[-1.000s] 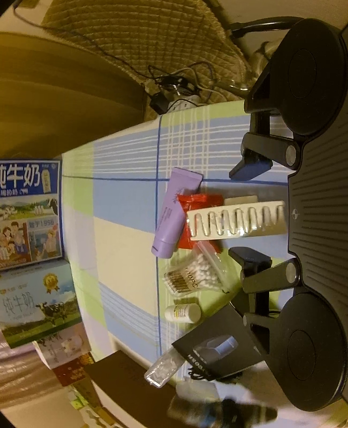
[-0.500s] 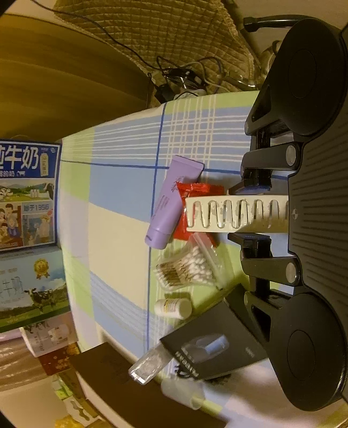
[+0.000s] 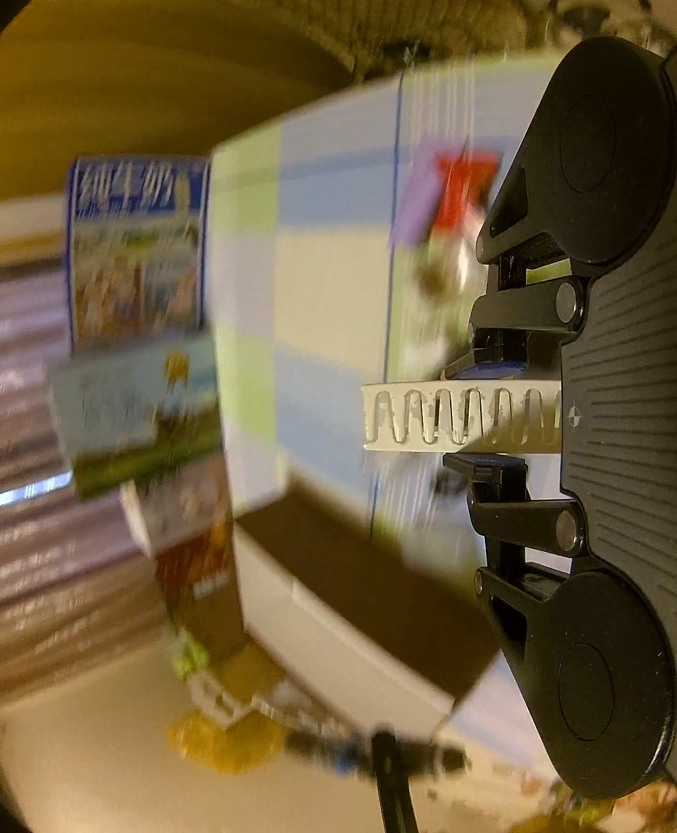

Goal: Organize objects
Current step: 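Carry pouch and comb into brown box and open both tools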

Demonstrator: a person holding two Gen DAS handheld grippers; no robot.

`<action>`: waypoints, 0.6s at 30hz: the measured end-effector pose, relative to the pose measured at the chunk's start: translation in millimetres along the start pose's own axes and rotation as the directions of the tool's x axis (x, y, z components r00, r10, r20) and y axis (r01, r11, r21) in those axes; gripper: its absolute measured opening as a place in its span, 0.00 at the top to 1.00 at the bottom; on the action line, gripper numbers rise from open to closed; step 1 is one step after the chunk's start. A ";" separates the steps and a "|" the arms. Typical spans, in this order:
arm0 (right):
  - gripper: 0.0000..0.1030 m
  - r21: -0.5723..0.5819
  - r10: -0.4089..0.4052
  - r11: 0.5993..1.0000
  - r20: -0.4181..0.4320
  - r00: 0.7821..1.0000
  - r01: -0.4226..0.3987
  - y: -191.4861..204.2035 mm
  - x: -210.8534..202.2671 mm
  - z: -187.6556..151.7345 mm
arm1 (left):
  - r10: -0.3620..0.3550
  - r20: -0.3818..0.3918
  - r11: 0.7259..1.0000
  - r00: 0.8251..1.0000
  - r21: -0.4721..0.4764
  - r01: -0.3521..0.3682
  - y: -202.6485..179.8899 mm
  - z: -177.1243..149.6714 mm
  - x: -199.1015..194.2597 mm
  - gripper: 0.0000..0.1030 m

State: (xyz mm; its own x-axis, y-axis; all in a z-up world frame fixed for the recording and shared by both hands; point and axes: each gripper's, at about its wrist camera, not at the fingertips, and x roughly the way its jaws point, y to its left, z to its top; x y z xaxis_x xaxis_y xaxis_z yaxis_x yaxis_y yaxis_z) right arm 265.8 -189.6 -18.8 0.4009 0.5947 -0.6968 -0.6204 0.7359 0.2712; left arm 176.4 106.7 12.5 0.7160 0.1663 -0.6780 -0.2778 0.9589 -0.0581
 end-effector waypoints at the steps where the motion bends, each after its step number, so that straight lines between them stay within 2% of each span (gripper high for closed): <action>1: 0.76 -0.004 0.025 1.000 0.002 1.000 -0.025 15.4 4.7 3.4 | 0.004 0.003 1.000 1.000 0.003 -0.004 8.9 3.6 0.5 0.74; 5: 0.76 -0.036 0.123 0.992 -0.002 0.992 -0.123 82.2 33.5 19.4 | 0.007 0.001 1.000 1.000 0.012 -0.007 45.5 18.3 7.8 0.74; 10: 0.76 -0.090 0.189 0.978 0.000 0.982 -0.188 157.8 73.8 35.2 | 0.003 -0.037 0.999 0.999 0.034 -0.002 84.6 31.6 27.3 0.74; 14: 0.76 -0.126 0.187 0.974 -0.016 0.982 -0.187 205.3 110.3 43.3 | 0.002 -0.080 0.998 0.997 0.058 0.003 108.0 35.3 45.7 0.73; 18: 0.76 -0.137 0.149 0.978 -0.054 0.987 -0.155 234.3 141.1 45.0 | -0.024 -0.127 0.996 0.992 0.079 0.034 124.2 36.2 67.6 0.73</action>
State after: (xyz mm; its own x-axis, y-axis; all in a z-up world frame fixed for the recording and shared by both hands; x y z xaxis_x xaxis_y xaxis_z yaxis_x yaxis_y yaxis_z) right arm 207.4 81.4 -23.8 0.2671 0.6797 -0.6831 -0.7613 0.5834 0.2829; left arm 213.5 245.3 -14.0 0.6351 0.1128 -0.7641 -0.2017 0.9792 -0.0232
